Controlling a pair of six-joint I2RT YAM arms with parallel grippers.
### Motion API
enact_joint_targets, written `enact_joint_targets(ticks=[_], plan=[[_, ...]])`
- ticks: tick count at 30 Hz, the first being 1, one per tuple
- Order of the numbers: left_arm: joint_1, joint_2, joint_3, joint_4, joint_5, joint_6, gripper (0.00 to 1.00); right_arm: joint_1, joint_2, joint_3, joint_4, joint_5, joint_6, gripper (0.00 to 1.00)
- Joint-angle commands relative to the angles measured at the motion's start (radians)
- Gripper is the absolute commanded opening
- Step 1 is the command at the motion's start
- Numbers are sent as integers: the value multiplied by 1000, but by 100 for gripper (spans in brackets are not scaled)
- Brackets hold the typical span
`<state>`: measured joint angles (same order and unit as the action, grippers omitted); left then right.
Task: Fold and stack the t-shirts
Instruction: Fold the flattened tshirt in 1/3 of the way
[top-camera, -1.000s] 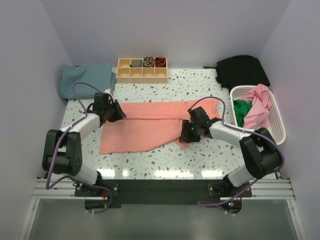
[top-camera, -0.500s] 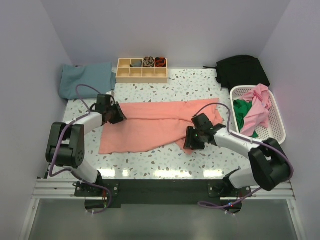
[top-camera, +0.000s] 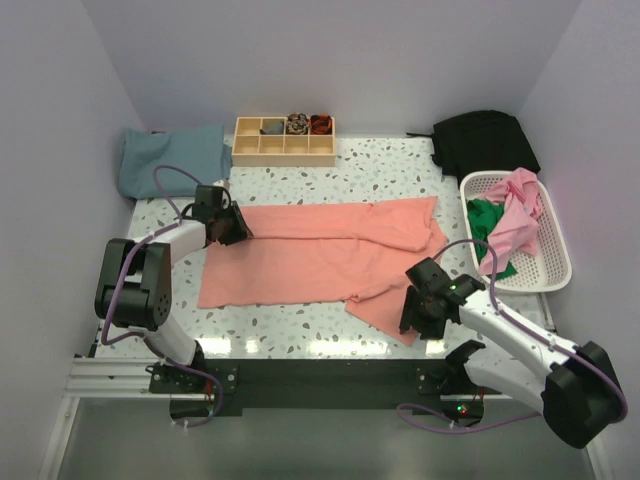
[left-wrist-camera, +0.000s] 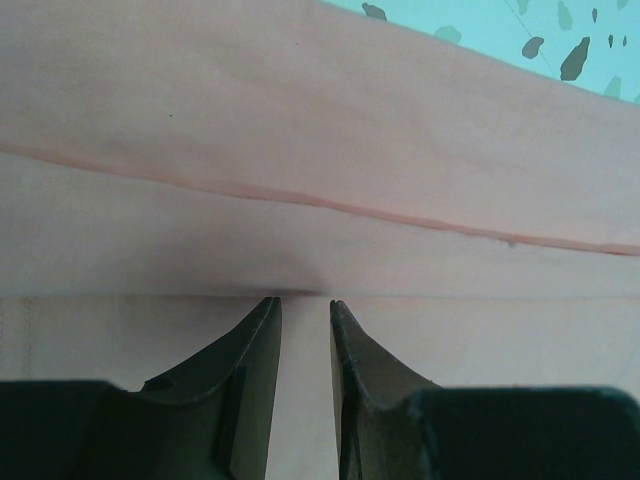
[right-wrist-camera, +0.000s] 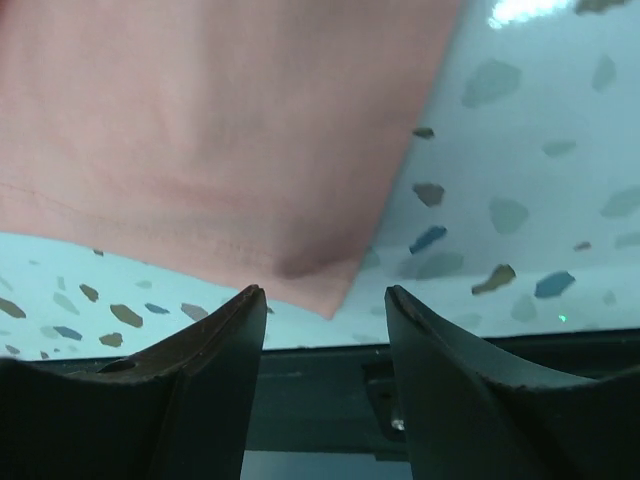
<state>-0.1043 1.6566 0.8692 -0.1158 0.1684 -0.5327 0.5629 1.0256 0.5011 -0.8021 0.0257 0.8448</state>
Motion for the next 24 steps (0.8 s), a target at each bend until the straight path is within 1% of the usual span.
enact_joint_targets(ticks=[1,3,4,5,7,8,12,18,21,23,24], plan=[[2,6,33,13,-4,19,31,3,-143,49,-219,51,65,56],[3,8,34,10,0,22,31,3,-182,103,-281,92,82,56],[3,6,36,10,0,22,31,5,-183,161,-301,155,83,56],[3,2,34,8,2,22,31,5,-180,186,-305,181,70,56],[2,-3,33,11,3,20,31,3,-151,220,-237,169,31,57],[3,-4,36,13,8,20,31,5,-128,227,-170,151,2,57],[2,-15,44,1,6,22,31,5,29,214,-4,89,-41,57],[2,-26,47,-8,-1,23,31,5,117,151,191,13,-58,58],[3,-23,51,-13,-3,23,31,8,162,120,233,-9,-50,58],[3,-21,53,-15,-3,23,31,9,179,108,210,-9,-35,58],[3,-21,53,-15,-4,23,31,9,183,94,189,15,-21,58]])
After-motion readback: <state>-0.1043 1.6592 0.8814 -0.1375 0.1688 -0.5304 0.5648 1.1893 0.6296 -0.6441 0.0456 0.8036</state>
